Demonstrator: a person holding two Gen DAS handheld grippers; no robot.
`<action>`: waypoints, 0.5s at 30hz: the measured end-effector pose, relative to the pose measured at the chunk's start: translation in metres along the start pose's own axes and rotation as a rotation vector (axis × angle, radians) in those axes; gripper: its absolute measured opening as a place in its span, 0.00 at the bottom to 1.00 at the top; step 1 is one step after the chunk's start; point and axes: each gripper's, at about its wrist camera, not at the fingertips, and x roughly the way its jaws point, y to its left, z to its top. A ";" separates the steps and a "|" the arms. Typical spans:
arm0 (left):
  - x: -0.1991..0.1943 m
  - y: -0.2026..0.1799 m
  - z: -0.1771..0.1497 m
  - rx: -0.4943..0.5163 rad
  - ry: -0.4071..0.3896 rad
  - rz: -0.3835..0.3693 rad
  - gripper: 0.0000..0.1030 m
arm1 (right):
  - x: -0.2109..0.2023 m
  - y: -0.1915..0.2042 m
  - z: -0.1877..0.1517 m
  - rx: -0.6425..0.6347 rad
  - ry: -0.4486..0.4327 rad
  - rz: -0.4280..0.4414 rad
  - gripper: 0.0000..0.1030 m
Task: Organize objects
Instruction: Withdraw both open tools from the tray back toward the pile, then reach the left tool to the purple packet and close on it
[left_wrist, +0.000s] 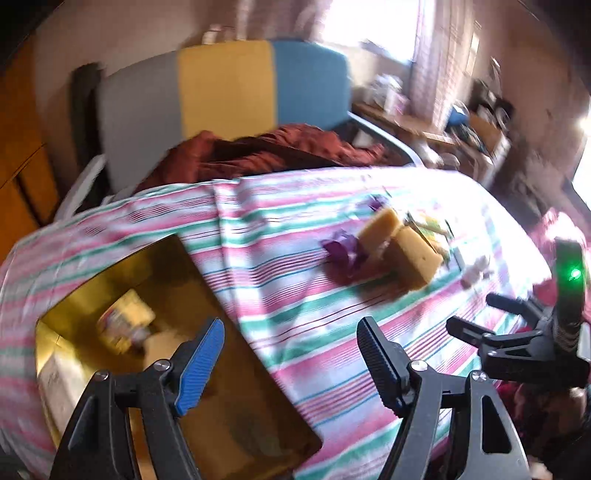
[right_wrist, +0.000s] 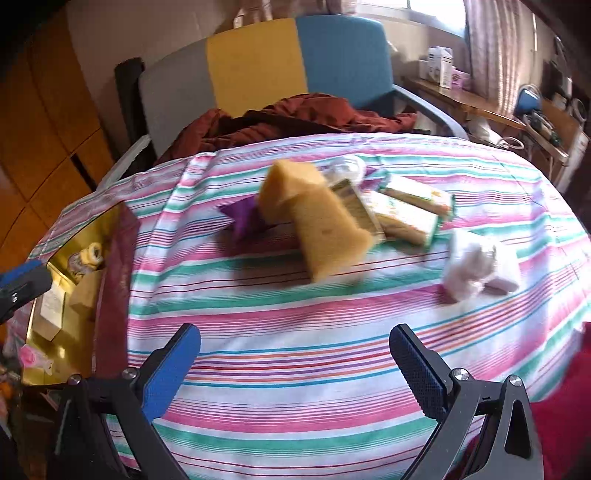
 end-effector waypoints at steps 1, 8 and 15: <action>0.010 -0.007 0.007 0.027 0.016 -0.002 0.73 | 0.000 -0.004 0.001 0.006 0.004 -0.002 1.00; 0.074 -0.039 0.038 0.169 0.144 -0.010 0.73 | -0.003 -0.024 0.014 0.010 0.020 -0.016 1.00; 0.124 -0.060 0.059 0.295 0.214 0.000 0.74 | -0.001 -0.041 0.034 -0.012 0.013 -0.024 1.00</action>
